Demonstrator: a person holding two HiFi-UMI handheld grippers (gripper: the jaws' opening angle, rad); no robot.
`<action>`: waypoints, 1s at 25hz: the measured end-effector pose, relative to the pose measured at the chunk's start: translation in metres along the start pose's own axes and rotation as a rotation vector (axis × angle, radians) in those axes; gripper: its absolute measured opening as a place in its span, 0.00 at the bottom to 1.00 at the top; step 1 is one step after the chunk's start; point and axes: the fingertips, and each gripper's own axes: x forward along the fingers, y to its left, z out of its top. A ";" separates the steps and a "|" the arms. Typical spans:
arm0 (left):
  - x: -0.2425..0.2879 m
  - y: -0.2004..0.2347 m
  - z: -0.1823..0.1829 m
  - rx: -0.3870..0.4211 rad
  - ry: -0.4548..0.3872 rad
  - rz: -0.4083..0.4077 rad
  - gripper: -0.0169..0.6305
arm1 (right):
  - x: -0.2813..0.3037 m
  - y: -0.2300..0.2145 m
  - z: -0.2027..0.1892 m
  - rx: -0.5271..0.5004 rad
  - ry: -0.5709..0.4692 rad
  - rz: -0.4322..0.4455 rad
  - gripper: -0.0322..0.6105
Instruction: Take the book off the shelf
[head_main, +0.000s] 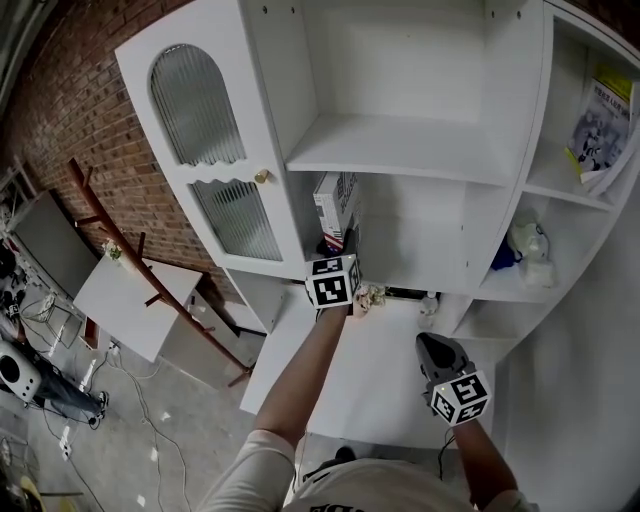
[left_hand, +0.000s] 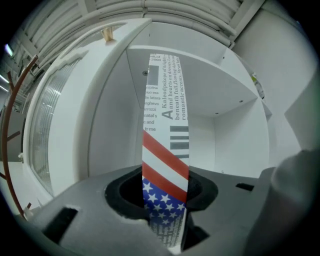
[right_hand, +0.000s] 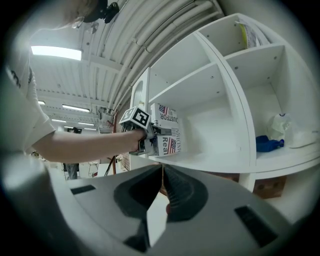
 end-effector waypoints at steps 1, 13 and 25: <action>-0.005 -0.002 0.001 0.002 -0.004 -0.007 0.28 | 0.000 0.002 0.000 0.000 -0.001 0.001 0.10; -0.065 -0.004 0.002 0.020 -0.027 -0.080 0.28 | 0.003 0.035 -0.002 0.002 -0.003 0.019 0.10; -0.116 0.010 -0.001 0.085 -0.066 -0.133 0.28 | 0.013 0.051 0.002 -0.013 -0.005 -0.028 0.10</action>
